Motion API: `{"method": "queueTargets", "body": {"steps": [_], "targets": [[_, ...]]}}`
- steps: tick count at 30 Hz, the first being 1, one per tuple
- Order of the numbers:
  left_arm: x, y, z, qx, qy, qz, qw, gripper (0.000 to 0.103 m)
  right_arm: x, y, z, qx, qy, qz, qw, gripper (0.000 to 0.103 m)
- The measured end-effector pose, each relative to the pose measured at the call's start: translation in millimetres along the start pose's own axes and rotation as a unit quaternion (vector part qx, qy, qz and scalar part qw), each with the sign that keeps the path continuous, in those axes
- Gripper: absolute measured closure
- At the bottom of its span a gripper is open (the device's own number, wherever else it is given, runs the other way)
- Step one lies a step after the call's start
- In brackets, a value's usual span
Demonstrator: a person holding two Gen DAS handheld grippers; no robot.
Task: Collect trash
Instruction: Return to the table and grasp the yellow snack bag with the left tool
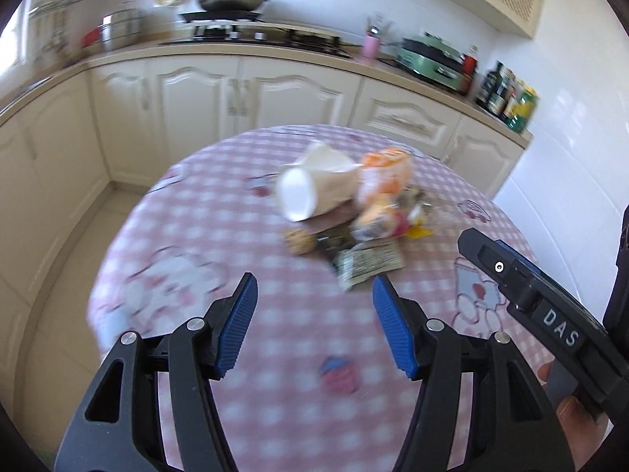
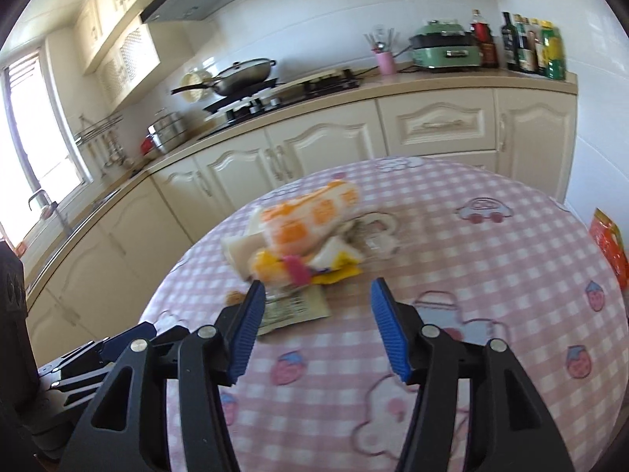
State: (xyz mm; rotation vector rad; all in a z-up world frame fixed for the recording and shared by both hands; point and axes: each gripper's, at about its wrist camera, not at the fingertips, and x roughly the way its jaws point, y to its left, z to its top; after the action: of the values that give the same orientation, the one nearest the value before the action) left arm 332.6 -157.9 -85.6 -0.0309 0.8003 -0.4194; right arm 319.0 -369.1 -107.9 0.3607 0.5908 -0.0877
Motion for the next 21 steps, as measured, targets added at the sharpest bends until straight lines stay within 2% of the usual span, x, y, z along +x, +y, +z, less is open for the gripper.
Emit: {"method": "queueTargets", "body": {"steps": [8,10,12,16,21], "targets": [[41.0,-37.4,23.4,0.022,0.006,-0.025,0.9994,0.045,10.5,-36.6,5.5,0.025,0.004,-0.019,0.999,0.046],[48.3,-40.5,27.7,0.024,0.003,-0.024,0.9994,0.049,13.6,-38.7,6.6,0.03,0.006,-0.019,0.999,0.045],[57.6,-41.5,31.4,0.024,0.008,-0.022,0.9994,0.06,17.1,-40.0,7.2,0.031,0.009,-0.019,0.999,0.045],[68.5,-45.6,34.8,0.027,0.014,-0.037,0.9989,0.072,21.3,-38.4,7.6,0.033,0.011,-0.018,0.999,0.045],[48.0,-40.5,33.2,0.01,-0.02,-0.052,0.9984,0.076,17.9,-35.5,8.7,0.033,0.007,-0.014,0.999,0.045]]}}
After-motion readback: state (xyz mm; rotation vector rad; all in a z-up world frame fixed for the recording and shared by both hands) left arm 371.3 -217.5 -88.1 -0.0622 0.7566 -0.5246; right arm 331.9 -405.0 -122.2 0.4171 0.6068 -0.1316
